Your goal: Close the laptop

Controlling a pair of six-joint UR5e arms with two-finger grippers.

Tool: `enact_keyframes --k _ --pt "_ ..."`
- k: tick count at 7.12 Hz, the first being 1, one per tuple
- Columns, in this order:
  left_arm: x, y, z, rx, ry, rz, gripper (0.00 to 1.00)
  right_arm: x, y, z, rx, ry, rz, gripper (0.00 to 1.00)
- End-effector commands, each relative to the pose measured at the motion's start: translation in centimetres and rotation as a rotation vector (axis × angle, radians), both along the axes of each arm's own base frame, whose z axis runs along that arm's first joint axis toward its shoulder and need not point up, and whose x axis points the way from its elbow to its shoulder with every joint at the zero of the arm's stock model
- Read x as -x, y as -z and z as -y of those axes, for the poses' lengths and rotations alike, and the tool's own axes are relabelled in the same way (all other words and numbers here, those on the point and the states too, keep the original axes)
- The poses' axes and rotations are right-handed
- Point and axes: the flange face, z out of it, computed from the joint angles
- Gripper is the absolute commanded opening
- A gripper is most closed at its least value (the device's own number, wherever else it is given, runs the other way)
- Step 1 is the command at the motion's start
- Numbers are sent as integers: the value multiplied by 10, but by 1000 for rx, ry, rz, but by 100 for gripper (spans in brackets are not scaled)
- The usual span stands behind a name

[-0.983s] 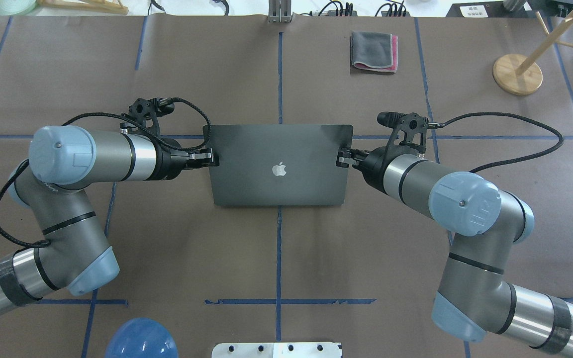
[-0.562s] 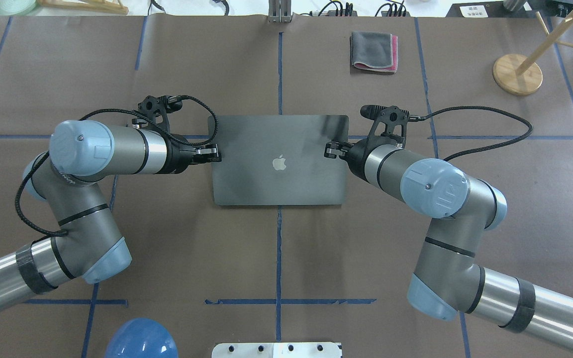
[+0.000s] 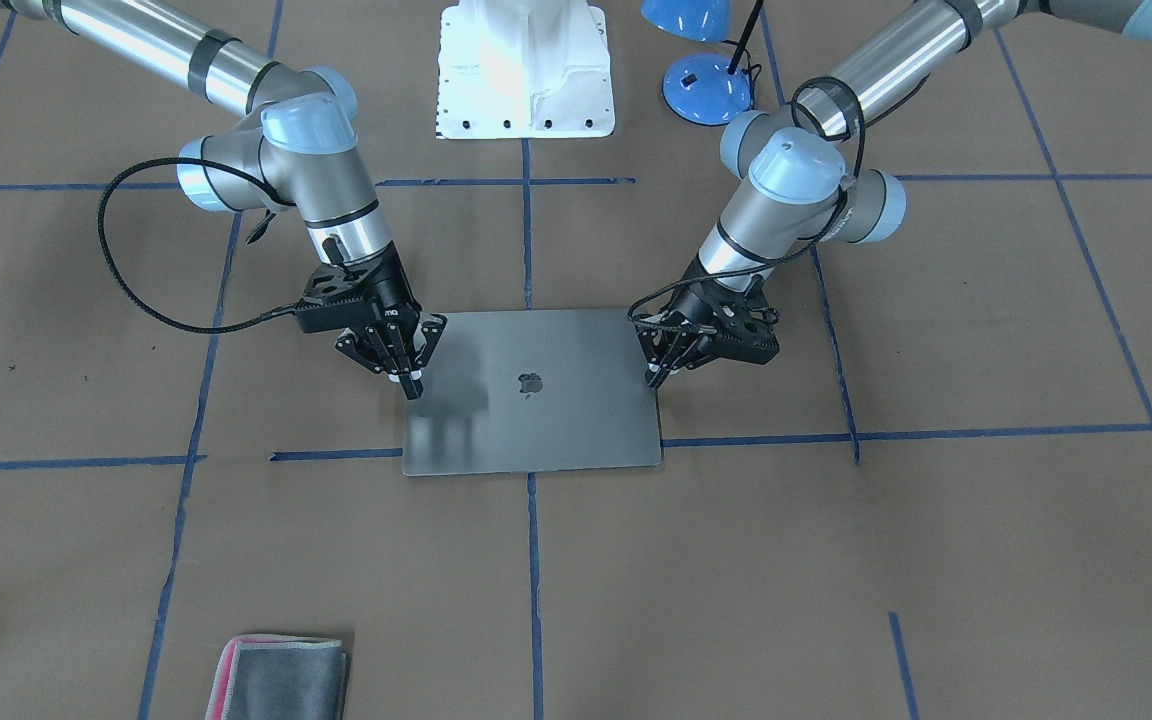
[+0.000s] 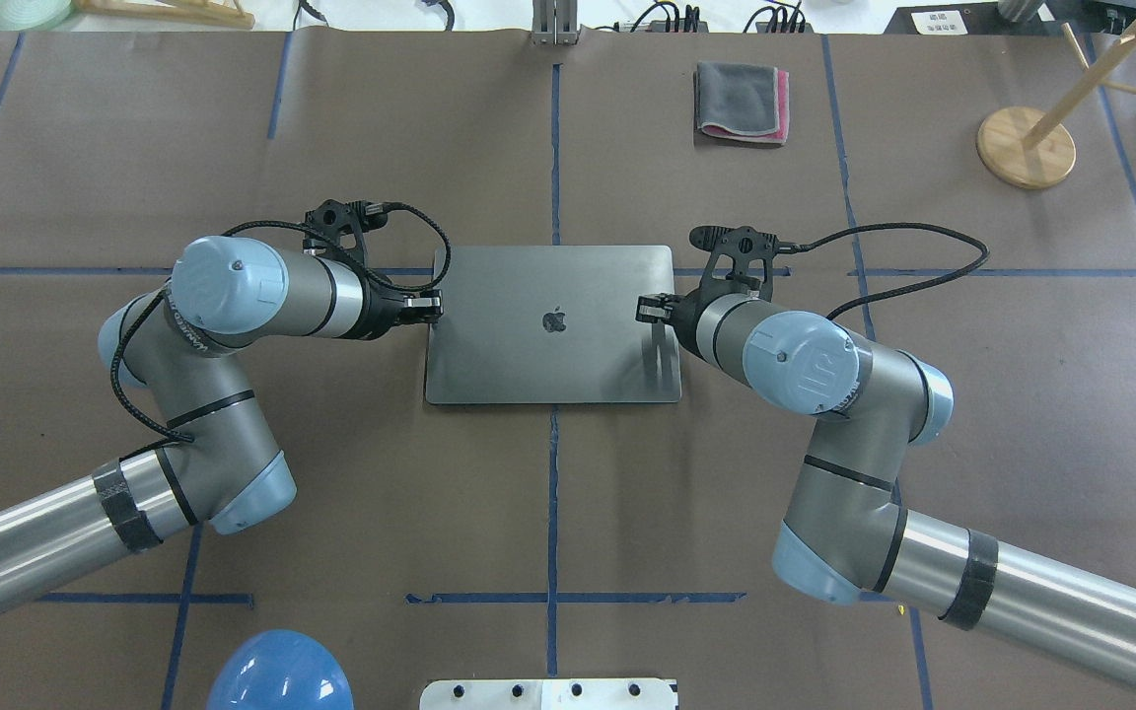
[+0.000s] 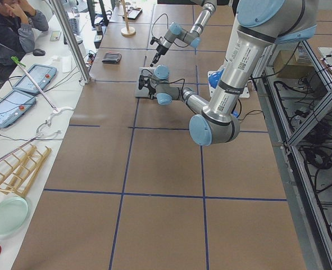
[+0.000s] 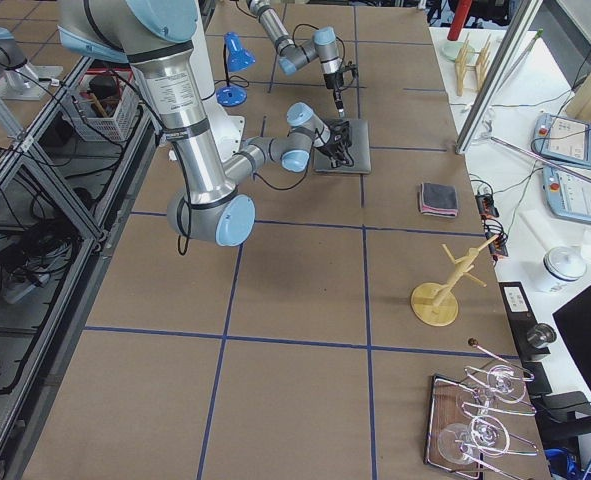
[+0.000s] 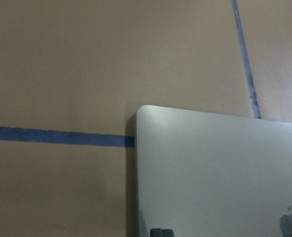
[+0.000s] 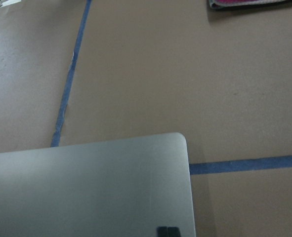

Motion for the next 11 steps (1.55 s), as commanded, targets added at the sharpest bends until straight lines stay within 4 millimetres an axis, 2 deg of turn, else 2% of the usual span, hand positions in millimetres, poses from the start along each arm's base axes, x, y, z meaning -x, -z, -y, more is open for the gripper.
enact_keyframes --k 1,2,3,4,5,6,7,8,9,10,11 --pt "6 2 6 10 -21 -4 65 -12 2 9 77 61 -19 98" --pt "10 2 9 17 -30 -4 99 -22 12 7 129 74 -92 99" --pt "10 1 9 22 -37 -4 99 -36 27 4 172 113 -109 99" --pt "16 -2 13 72 -76 19 99 -43 28 6 190 133 -105 99" --pt "40 5 22 139 -110 41 99 -50 21 10 193 164 -134 99" --pt "63 11 20 177 -117 83 99 -63 24 13 173 228 -193 99" --pt "91 24 2 212 -114 136 99 -83 30 13 165 282 -261 99" --pt "119 28 -11 273 -109 221 99 -105 29 14 161 331 -325 99" --pt "139 40 -23 186 -198 324 99 -142 13 21 136 400 -343 99" --pt "181 22 -35 125 -254 402 99 -185 -12 29 135 460 -340 99" --pt "228 -7 -43 68 -287 447 99 -233 -38 35 106 511 -356 99"
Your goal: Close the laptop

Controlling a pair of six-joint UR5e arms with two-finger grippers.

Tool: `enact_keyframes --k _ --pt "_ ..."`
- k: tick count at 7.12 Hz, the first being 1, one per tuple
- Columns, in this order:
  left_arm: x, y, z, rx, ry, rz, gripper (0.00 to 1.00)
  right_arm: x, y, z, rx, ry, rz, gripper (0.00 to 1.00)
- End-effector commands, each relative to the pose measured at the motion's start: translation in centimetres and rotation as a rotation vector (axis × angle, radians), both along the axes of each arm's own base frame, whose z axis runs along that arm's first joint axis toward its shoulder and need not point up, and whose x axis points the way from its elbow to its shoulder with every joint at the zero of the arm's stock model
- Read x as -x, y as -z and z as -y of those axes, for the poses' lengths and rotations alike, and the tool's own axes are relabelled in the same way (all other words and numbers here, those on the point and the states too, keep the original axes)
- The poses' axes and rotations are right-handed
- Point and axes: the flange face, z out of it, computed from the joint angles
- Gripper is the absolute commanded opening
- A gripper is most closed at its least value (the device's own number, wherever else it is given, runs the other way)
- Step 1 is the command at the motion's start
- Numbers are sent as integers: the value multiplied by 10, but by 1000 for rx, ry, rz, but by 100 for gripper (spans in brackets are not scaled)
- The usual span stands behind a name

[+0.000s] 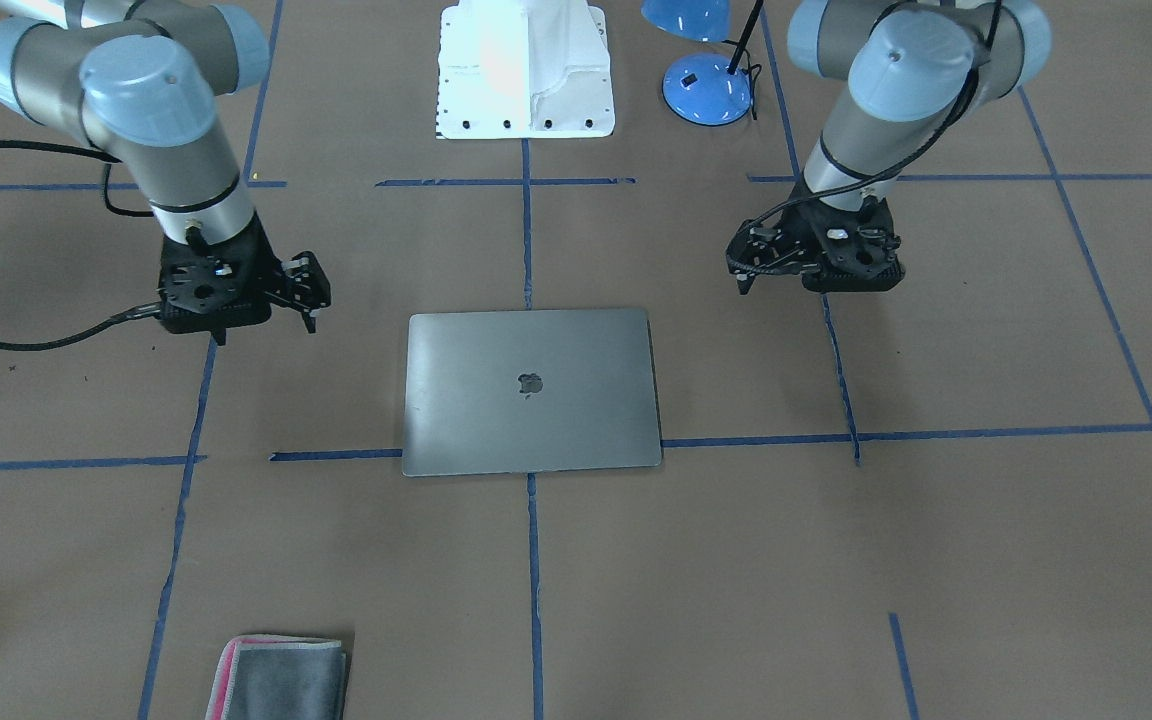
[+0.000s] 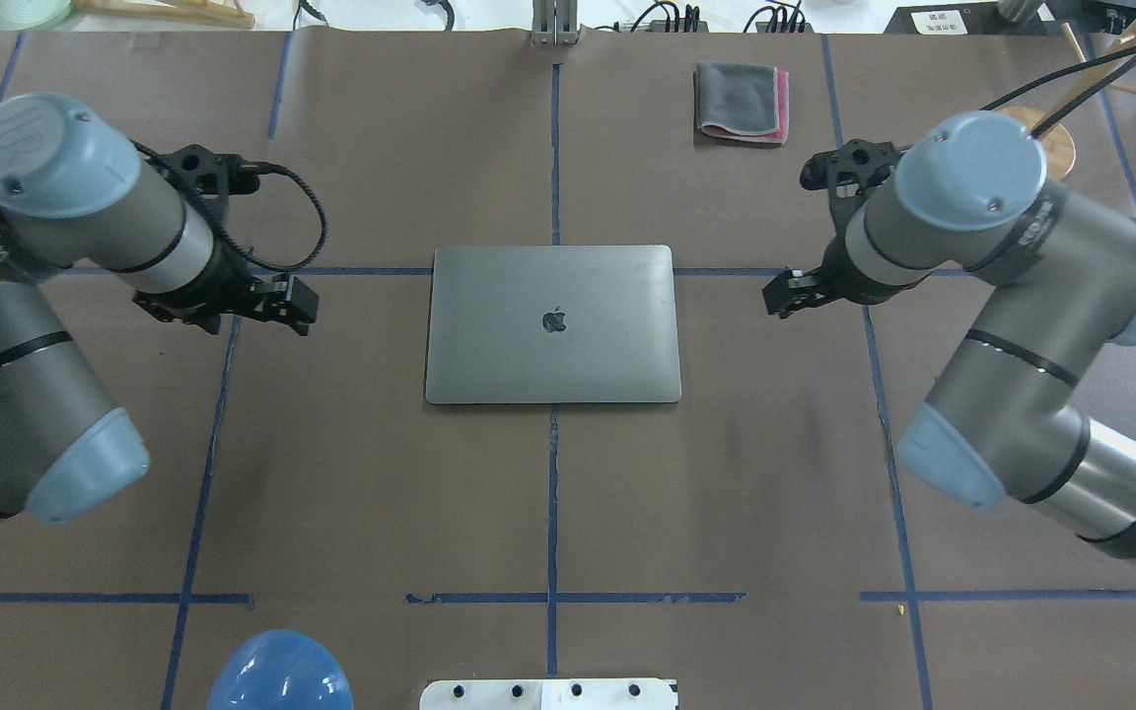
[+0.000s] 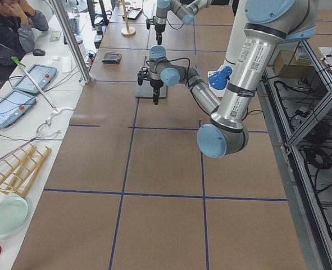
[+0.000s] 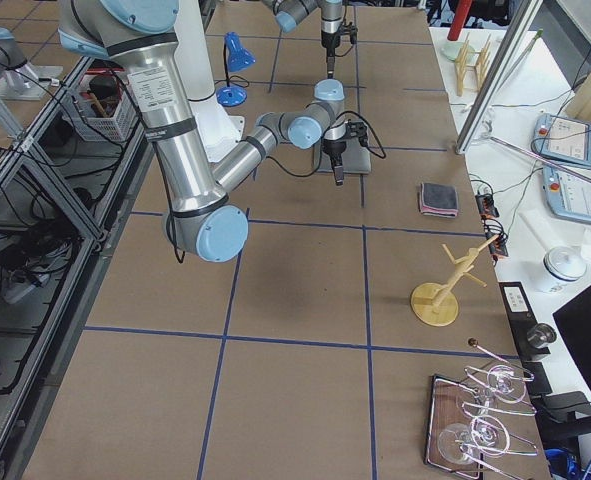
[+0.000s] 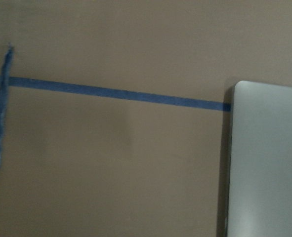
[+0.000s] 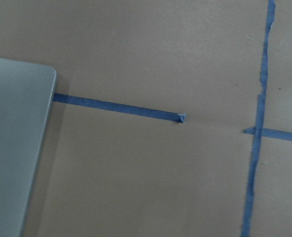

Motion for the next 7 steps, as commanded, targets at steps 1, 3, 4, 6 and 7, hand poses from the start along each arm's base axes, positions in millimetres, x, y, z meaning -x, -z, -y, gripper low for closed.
enact_keyframes --k 1,3,4,6,7 --pt "106 -62 -12 -84 -141 72 99 -116 -64 10 -43 137 -12 99" --pt "230 -137 3 -145 -209 103 99 -232 -139 5 -109 244 -39 99" --pt "282 -169 13 -139 -214 113 99 -279 -171 -7 -124 272 -40 99" --pt "368 -227 17 -54 -167 56 99 -373 -256 -43 -23 200 23 99" --pt "381 -257 -8 8 -144 40 99 -401 -282 -63 37 129 54 99"
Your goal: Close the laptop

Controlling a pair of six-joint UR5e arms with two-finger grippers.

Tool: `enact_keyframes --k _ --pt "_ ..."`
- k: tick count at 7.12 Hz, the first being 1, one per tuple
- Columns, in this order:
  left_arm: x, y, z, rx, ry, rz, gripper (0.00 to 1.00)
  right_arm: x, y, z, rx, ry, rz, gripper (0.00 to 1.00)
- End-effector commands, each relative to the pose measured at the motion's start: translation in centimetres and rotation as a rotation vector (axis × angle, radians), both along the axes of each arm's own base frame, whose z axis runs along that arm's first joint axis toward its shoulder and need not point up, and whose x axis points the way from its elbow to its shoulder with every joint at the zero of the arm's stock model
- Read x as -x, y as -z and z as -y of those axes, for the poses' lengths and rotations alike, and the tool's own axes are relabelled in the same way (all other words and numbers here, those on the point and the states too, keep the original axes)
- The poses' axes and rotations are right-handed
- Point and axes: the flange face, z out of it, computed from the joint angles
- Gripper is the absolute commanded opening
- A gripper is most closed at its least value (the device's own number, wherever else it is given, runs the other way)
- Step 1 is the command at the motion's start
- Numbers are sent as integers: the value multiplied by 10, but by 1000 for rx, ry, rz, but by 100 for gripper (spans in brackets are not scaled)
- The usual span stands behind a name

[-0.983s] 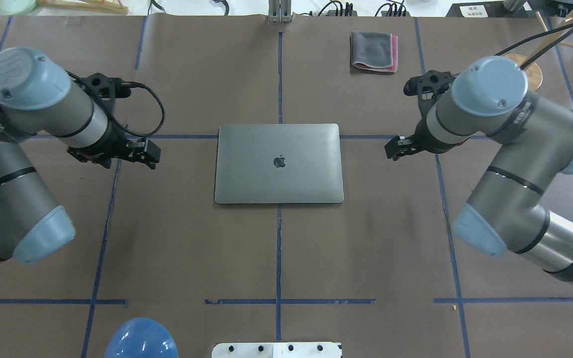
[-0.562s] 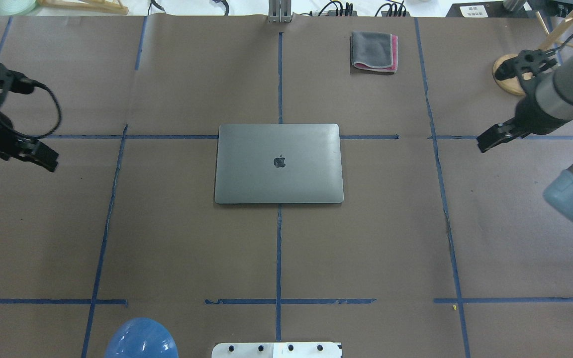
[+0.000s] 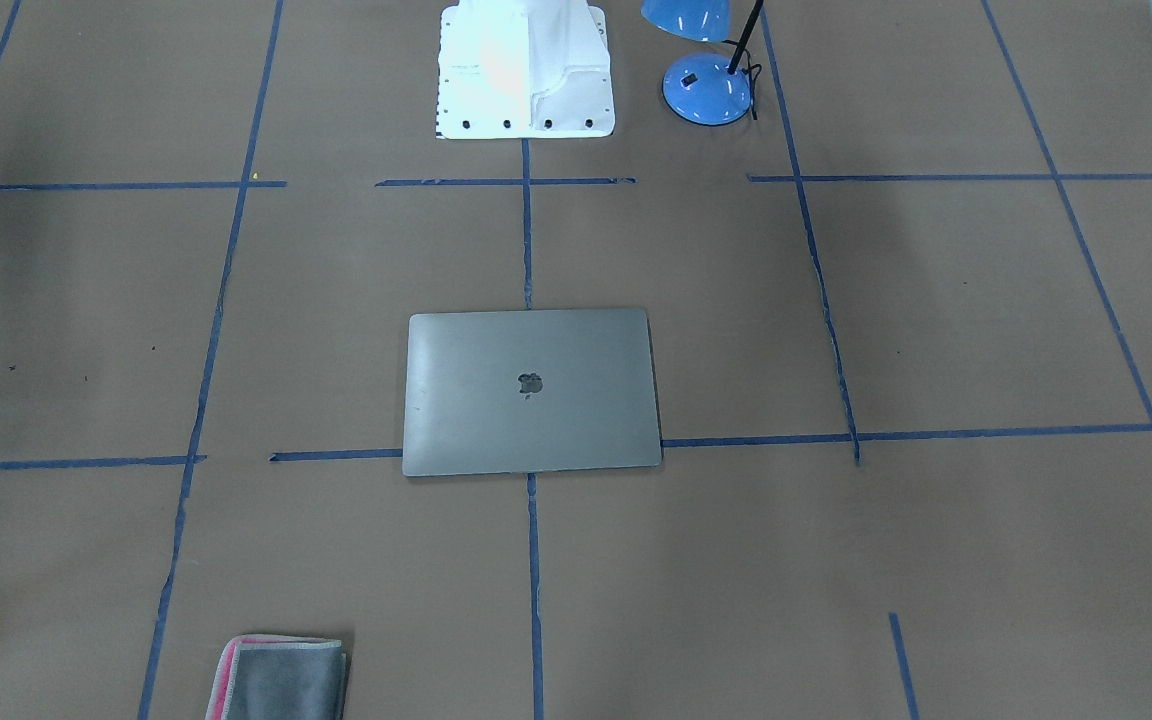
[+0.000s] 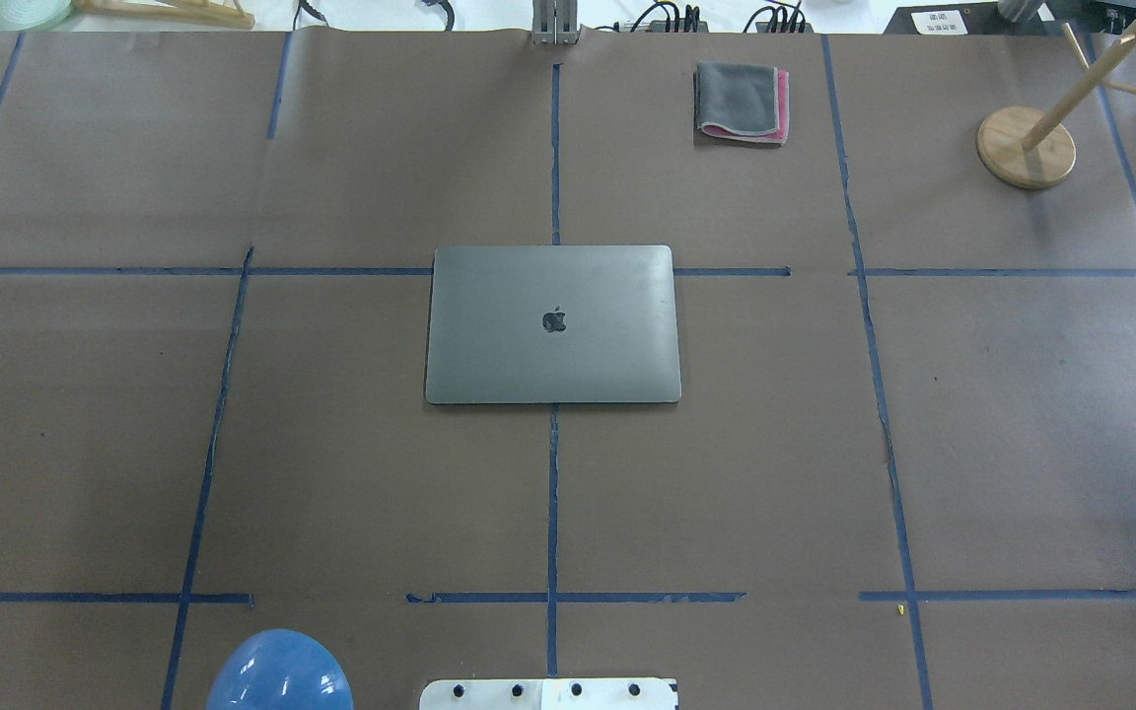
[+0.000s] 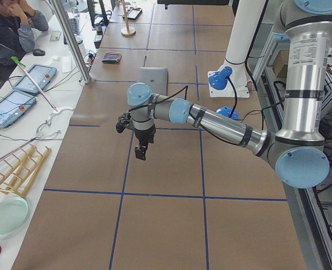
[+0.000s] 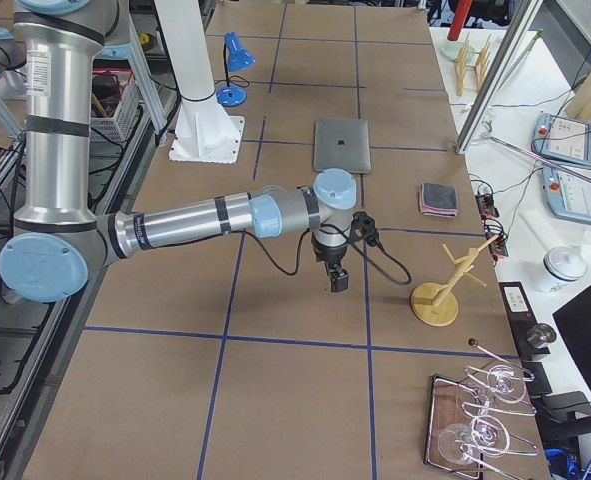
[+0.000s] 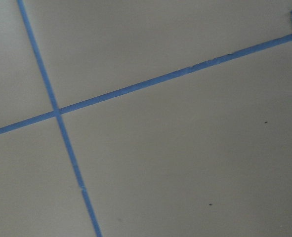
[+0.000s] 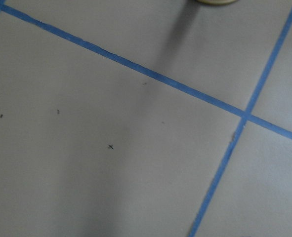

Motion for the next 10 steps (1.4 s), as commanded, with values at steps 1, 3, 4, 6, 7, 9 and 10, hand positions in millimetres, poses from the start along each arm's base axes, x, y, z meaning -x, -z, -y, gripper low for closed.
enact_keyframes --k 1,3,4,6,7,9,10 --pt "34 -46 -29 85 43 -27 99 -51 -41 -36 95 -107 41 99" --pt "42 -60 -41 123 63 -25 99 -51 -38 -36 152 -170 46 98" --pt "43 -63 -45 133 70 -25 99 -51 -39 -35 164 -185 39 97" --pt "43 -72 -46 149 69 -21 99 -51 -39 -35 170 -191 38 99" --pt "43 -85 -50 180 70 -19 99 -51 -39 -35 167 -191 38 99" --pt "43 -95 -59 195 65 -18 99 -51 -39 -36 164 -190 44 99" --pt "43 -104 -62 226 69 -5 99 -51 -39 -36 164 -190 44 99"
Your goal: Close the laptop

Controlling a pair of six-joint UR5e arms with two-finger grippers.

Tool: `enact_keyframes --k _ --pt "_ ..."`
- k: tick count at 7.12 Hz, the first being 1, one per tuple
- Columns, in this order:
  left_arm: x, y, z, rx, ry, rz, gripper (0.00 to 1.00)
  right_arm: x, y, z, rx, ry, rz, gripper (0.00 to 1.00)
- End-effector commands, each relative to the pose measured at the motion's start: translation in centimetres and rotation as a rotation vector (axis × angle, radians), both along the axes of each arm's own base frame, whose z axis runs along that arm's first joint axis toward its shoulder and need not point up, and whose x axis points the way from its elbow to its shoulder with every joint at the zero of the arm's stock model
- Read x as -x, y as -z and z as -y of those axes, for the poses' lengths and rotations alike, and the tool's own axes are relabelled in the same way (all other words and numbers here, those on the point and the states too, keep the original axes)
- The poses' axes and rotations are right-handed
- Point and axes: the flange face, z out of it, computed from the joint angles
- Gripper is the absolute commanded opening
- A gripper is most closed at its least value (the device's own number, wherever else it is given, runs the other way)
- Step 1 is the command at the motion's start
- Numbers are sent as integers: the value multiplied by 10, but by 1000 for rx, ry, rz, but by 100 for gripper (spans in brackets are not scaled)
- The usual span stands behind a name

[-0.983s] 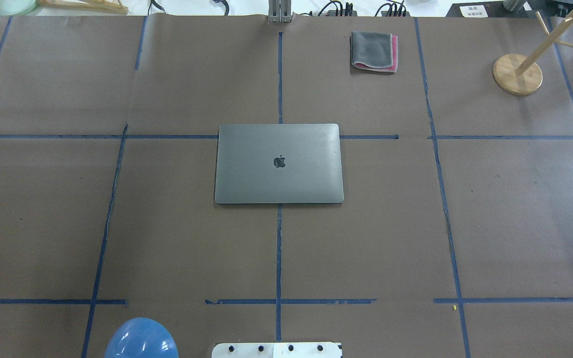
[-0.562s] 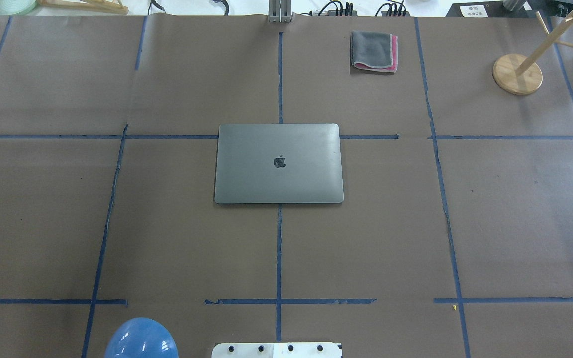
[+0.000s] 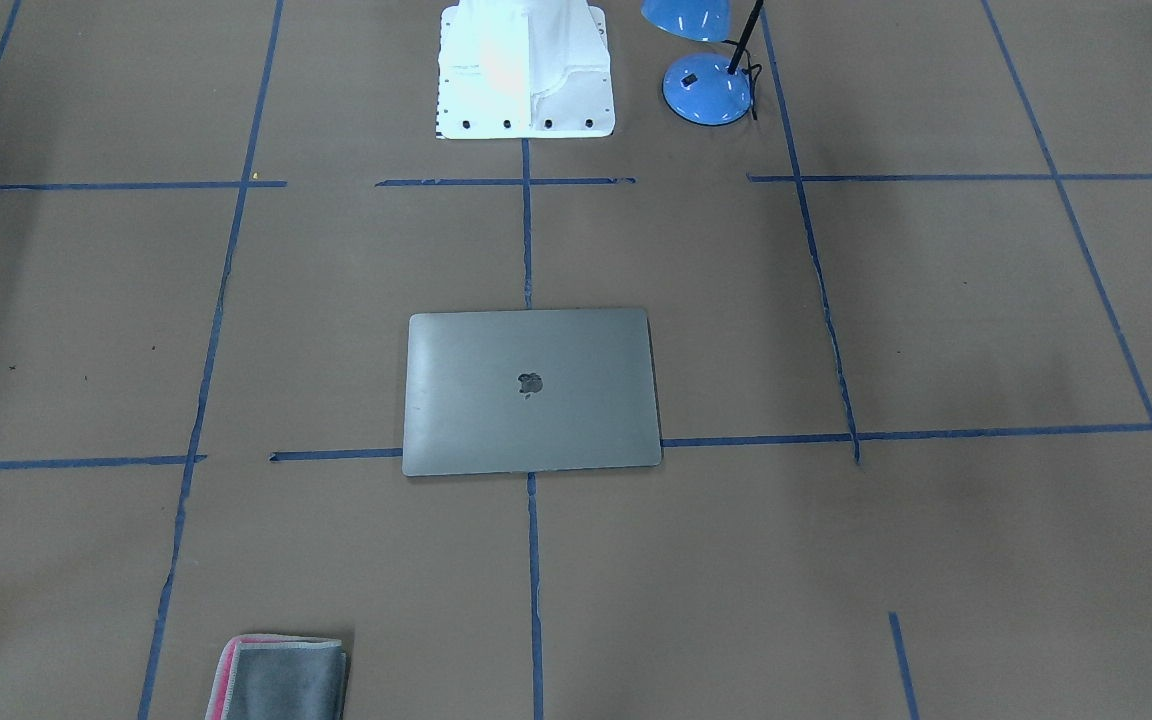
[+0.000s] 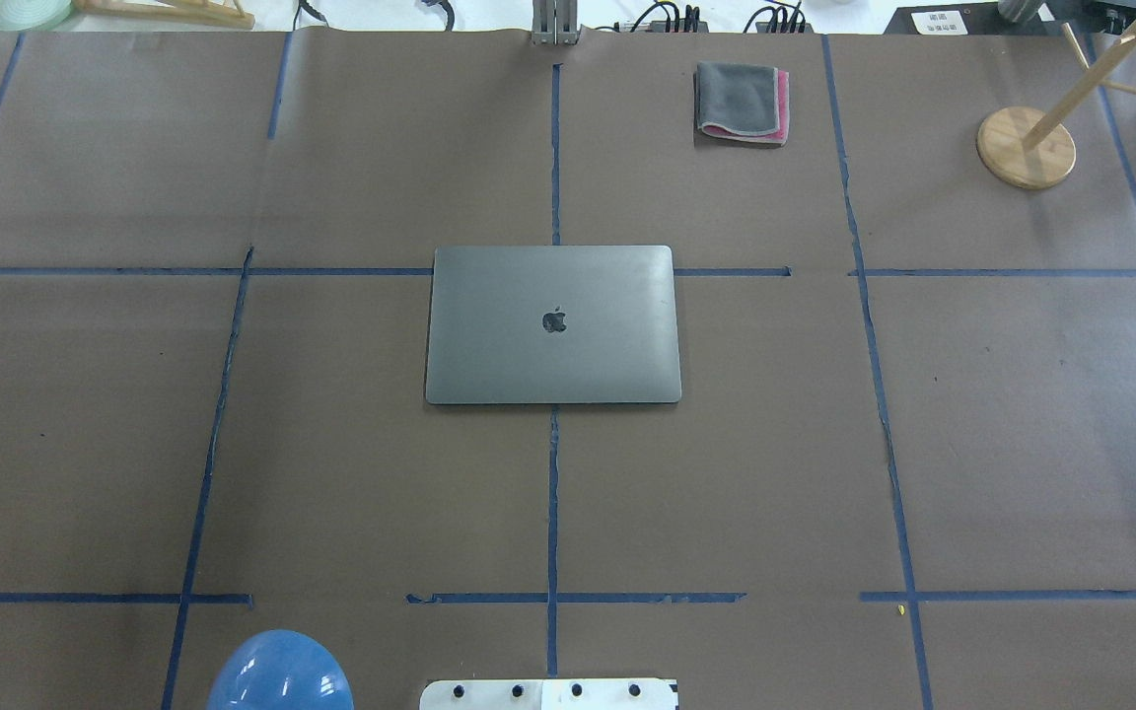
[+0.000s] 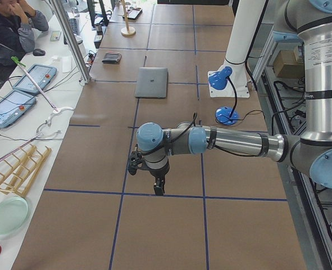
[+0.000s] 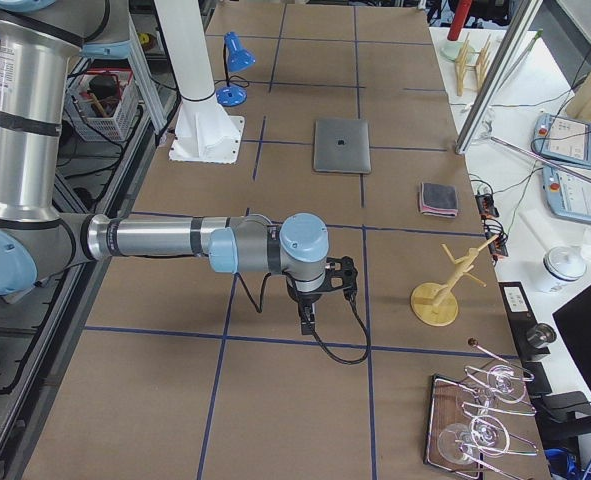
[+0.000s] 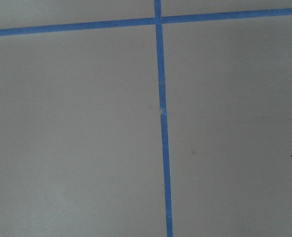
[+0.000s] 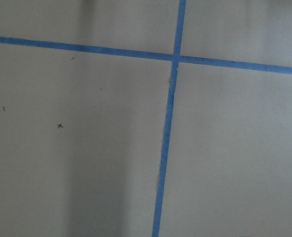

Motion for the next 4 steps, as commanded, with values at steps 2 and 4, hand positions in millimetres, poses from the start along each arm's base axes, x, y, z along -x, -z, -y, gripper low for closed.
enact_keyframes --k 2,4 --pt "1 -23 -21 57 -1 10 99 0 0 0 -3 1 1 99" --pt "-1 -24 -24 56 -7 10 99 0 -1 0 -2 1 1 100"
